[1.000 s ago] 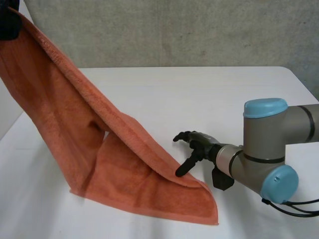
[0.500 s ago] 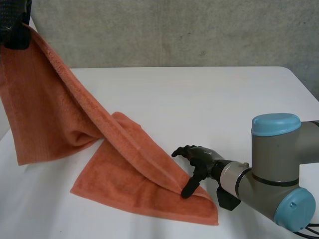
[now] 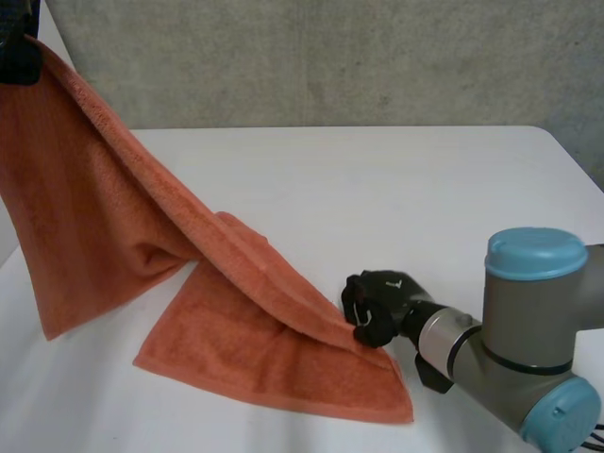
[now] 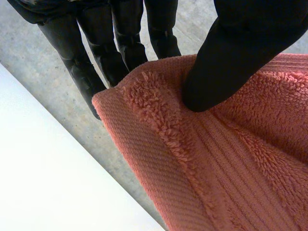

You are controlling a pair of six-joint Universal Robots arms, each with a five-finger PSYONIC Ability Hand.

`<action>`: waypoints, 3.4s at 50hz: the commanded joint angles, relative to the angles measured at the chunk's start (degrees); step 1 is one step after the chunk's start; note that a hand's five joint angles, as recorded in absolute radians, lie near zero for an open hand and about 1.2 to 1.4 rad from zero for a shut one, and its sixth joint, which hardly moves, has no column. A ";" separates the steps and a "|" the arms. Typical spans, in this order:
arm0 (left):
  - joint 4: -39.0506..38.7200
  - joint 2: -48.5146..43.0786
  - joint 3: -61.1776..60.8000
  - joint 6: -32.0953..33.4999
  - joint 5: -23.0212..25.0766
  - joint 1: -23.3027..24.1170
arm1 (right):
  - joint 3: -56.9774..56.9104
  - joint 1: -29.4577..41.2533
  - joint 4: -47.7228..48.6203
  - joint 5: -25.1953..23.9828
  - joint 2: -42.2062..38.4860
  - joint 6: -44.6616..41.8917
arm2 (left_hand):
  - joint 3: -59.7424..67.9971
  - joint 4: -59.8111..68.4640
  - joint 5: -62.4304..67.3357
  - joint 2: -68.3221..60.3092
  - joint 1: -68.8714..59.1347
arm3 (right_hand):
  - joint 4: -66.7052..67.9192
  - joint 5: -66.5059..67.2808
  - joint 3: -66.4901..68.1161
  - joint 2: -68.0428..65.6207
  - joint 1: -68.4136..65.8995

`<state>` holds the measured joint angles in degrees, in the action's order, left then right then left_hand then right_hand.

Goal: Fold the laundry

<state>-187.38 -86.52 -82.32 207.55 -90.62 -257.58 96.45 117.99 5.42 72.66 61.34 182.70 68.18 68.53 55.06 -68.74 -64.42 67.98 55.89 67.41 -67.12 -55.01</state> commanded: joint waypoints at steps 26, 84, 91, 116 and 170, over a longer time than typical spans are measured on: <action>0.09 -2.34 -0.47 -1.01 -0.09 0.32 | 14.21 -0.57 6.26 1.26 11.08 -2.26 | 11.82 11.47 14.94 -11.26 -15.58 | -32.00 -29.91 -31.42 31.14 19.02; 10.98 -15.60 -12.34 2.59 0.44 0.32 | -10.75 -10.94 -34.95 7.23 18.56 -44.62 | 11.82 11.47 14.94 -11.26 -15.58 | 12.02 14.11 12.59 -12.88 -24.99; 9.59 -24.29 -8.14 9.00 0.44 0.59 | -17.75 -10.59 -34.43 10.65 5.57 -46.03 | 11.82 11.47 14.94 -11.26 -15.58 | 12.02 14.11 12.59 -12.88 -24.99; -27.42 -21.06 17.90 -0.31 0.18 1.91 | -35.03 -10.24 11.19 15.85 14.15 -36.89 | 11.82 11.47 14.94 -11.26 -15.58 | 12.02 14.11 12.59 -12.88 -24.99; -23.55 -26.51 -19.54 -3.56 6.07 -3.02 | 2.61 -25.44 11.01 4.52 2.56 -1.56 | 11.82 11.47 14.94 -11.26 -15.58 | -35.87 -33.77 -35.29 35.00 22.89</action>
<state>-210.93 -112.90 -101.56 203.98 -84.60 -260.60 98.95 95.52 16.72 80.10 64.99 177.11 68.28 68.58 55.06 -68.84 -64.42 29.41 19.30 29.58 -29.43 -26.34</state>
